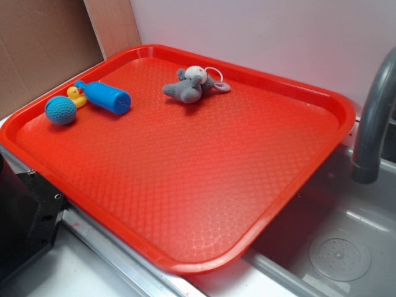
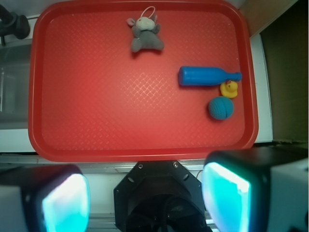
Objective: Grab the blue bottle.
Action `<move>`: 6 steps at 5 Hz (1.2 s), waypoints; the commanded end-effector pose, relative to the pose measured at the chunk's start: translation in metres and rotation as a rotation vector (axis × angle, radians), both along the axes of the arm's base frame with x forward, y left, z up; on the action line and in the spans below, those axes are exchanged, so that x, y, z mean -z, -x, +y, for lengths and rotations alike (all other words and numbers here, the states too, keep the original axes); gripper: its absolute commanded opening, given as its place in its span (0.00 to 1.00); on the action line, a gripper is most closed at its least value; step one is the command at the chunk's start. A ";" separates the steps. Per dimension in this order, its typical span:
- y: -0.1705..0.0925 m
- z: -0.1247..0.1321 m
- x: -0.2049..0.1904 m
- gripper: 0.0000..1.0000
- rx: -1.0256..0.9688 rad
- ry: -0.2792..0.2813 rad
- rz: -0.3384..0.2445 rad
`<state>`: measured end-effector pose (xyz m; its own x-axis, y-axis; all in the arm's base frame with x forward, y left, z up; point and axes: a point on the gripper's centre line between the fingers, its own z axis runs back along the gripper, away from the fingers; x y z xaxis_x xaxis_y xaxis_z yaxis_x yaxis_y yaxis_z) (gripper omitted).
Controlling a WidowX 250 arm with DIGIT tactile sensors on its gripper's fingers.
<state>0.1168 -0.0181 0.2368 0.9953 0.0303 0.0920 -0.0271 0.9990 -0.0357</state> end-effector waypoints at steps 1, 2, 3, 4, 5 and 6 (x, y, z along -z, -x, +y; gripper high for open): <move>0.000 0.000 0.000 1.00 0.000 0.000 0.000; -0.002 0.009 0.004 1.00 -0.162 0.049 0.006; -0.007 0.019 0.022 1.00 -0.412 0.088 0.005; -0.023 0.039 0.051 1.00 -0.663 0.062 0.020; -0.046 0.063 0.085 1.00 -0.912 0.065 -0.026; -0.065 0.084 0.112 1.00 -1.161 0.018 -0.046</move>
